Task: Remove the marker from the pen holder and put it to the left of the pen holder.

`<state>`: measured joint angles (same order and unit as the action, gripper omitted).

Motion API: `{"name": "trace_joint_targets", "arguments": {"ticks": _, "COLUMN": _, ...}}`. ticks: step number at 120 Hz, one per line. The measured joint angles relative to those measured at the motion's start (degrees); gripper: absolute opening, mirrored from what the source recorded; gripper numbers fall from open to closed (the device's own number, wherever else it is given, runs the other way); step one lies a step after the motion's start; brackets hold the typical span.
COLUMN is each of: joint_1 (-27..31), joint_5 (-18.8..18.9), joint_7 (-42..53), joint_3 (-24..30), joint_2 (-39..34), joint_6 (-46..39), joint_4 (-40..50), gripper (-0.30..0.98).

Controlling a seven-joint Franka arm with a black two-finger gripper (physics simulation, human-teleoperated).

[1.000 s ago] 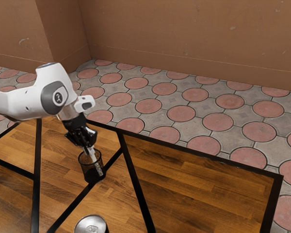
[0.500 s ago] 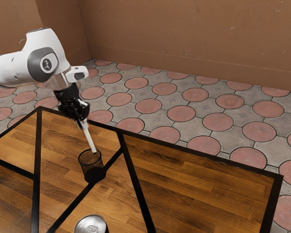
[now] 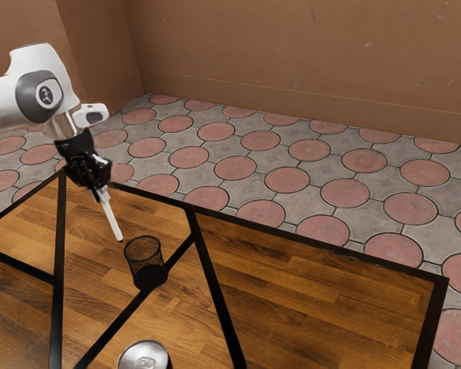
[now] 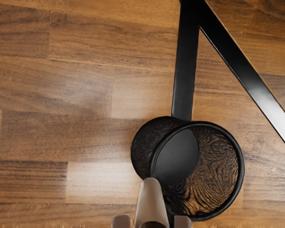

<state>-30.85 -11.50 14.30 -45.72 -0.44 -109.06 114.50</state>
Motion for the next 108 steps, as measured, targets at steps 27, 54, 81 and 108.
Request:
{"name": "trace_joint_targets", "arguments": {"ticks": 27, "joint_1": 8.79, "joint_5": -0.08, "joint_7": 1.7, "joint_3": -0.29, "joint_2": 2.23, "joint_6": -1.16, "joint_4": 8.02, "gripper": -0.1}}
{"name": "trace_joint_targets", "arguments": {"ticks": 54, "joint_1": 17.32, "joint_5": -2.31, "joint_7": 3.4, "joint_3": 2.01, "joint_2": 3.29, "joint_6": -5.69, "joint_4": 12.51, "gripper": 0.32}}
{"name": "trace_joint_targets", "arguments": {"ticks": 81, "joint_1": 13.59, "joint_5": -2.38, "joint_7": 4.99, "joint_3": 1.21, "joint_2": 0.5, "joint_6": -5.26, "joint_4": 6.76, "gripper": 0.55}}
{"name": "trace_joint_targets", "arguments": {"ticks": 108, "joint_1": 41.62, "joint_5": 16.48, "joint_7": 4.62, "joint_3": 31.91, "joint_2": -0.38, "joint_6": 9.72, "joint_4": -26.69, "gripper": 0.63}}
